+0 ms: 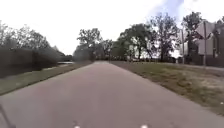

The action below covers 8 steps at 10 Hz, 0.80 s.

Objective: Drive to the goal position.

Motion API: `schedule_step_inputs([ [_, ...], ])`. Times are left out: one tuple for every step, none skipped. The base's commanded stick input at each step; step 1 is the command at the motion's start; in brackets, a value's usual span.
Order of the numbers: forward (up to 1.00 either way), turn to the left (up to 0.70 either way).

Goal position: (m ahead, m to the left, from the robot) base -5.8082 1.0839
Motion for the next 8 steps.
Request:
schedule_step_inputs([
  [0.7,0.0],
  [0.7,0.0],
  [0.7,0.0],
  [0.7,0.0],
  [0.7,0.0],
  [0.7,0.0],
  [0.7,0.0],
  [0.7,0.0],
])
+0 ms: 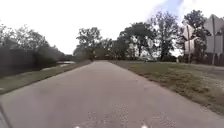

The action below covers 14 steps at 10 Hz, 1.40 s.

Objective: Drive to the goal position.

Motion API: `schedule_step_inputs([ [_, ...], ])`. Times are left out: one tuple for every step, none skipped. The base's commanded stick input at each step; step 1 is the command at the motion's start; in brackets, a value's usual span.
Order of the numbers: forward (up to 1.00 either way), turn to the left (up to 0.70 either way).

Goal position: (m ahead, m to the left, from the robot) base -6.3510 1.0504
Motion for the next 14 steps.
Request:
schedule_step_inputs([
  [0.7,0.0],
  [0.7,0.0],
  [0.7,0.0],
  [0.7,0.0],
  [0.7,0.0],
  [0.7,0.0],
  [0.7,0.0],
  [0.7,0.0],
  [0.7,0.0],
  [0.7,0.0],
  [0.7,0.0],
  [0.7,0.0],
  [0.7,0.0],
  [0.7,0.0],
])
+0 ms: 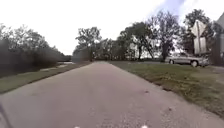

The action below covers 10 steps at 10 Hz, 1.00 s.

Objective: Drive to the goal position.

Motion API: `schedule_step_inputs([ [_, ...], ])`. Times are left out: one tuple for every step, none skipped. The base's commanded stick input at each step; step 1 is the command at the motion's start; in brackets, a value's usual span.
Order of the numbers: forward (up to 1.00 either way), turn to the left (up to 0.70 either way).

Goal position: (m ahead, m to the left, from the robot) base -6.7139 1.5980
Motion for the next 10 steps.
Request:
schedule_step_inputs([
  [0.7,0.0],
  [0.7,0.0],
  [0.7,0.0],
  [0.7,0.0],
  [0.7,0.0],
  [0.7,0.0],
  [0.7,0.0],
  [0.7,0.0],
  [0.7,0.0],
  [0.69,0.0],
])
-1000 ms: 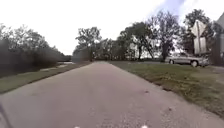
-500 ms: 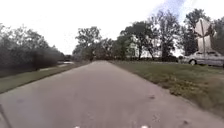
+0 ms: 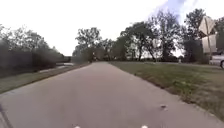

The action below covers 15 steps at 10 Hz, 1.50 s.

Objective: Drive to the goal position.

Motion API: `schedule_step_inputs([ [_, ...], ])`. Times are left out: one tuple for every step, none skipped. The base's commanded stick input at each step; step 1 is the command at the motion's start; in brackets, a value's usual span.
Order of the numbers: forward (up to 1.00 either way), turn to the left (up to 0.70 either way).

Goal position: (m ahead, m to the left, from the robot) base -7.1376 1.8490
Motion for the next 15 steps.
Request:
schedule_step_inputs([
  [0.28,0.0],
  [0.0,0.0],
  [0.0,0.7],
  [0.0,0.7],
  [0.0,0.7],
  [0.0,0.7],
  [0.0,0.7],
  [0.0,0.7],
  [0.0,0.7],
  [0.0,0.7],
  [0.0,0.7],
  [0.0,0.7],
  [0.0,0.7],
  [0.0,0.7],
  [0.0,0.7],
])
